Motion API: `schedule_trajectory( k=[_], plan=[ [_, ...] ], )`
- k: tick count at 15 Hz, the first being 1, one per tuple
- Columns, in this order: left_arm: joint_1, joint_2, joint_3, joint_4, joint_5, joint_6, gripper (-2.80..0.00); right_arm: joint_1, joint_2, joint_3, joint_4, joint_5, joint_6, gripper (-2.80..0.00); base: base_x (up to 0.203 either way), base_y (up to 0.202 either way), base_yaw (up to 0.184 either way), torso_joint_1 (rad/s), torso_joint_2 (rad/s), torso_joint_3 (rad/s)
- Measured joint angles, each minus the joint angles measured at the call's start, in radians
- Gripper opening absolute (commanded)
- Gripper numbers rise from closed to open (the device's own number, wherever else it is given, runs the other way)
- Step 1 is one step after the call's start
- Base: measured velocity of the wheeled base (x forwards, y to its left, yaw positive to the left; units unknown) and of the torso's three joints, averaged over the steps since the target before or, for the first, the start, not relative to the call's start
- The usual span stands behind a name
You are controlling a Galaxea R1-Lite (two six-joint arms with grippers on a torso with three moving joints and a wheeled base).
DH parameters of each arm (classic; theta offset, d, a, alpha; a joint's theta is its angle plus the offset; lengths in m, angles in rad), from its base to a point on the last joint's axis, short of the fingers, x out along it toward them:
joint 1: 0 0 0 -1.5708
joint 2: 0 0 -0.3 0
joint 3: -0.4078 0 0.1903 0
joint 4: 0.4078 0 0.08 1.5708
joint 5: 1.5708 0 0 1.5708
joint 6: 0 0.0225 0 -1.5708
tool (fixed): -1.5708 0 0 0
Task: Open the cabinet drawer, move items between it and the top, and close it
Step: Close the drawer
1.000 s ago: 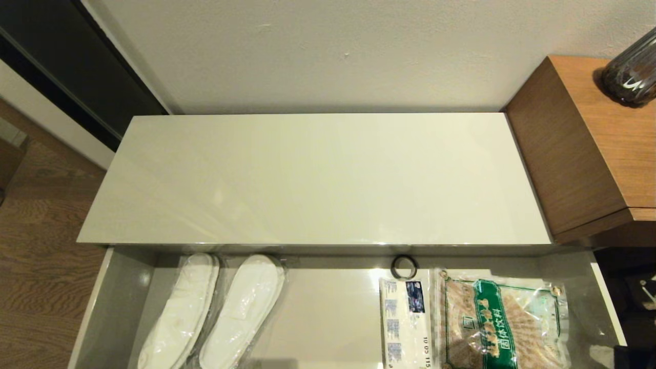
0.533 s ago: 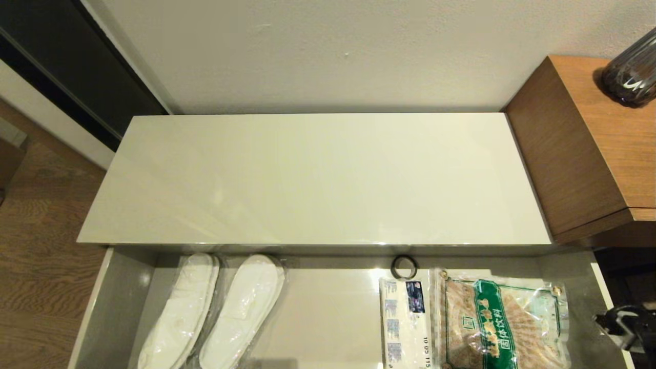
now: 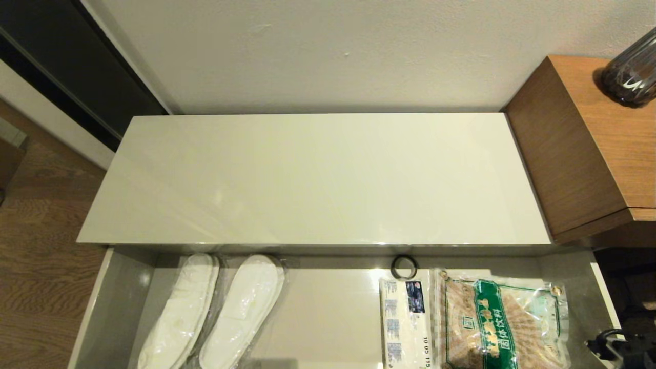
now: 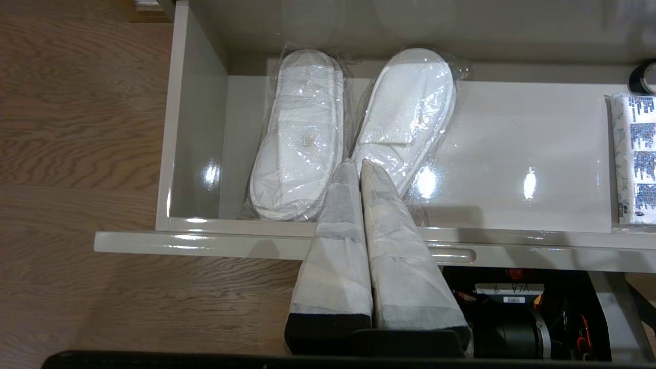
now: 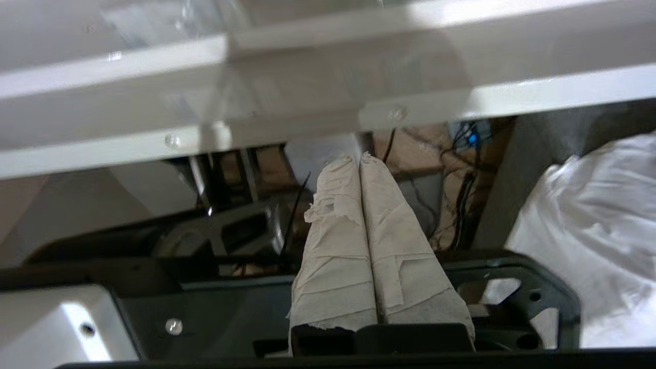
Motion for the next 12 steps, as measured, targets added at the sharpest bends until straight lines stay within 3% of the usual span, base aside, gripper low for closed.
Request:
schedule_trajectory(
  k=[12],
  plan=[
    [0.000,0.000,0.000,0.000,0.000,0.000,-2.80,-0.001,0.164,0.030,-0.036,0.027,0.039,-2.80,0.000,0.000,0.000,0.000,0.00,0.000]
  ],
)
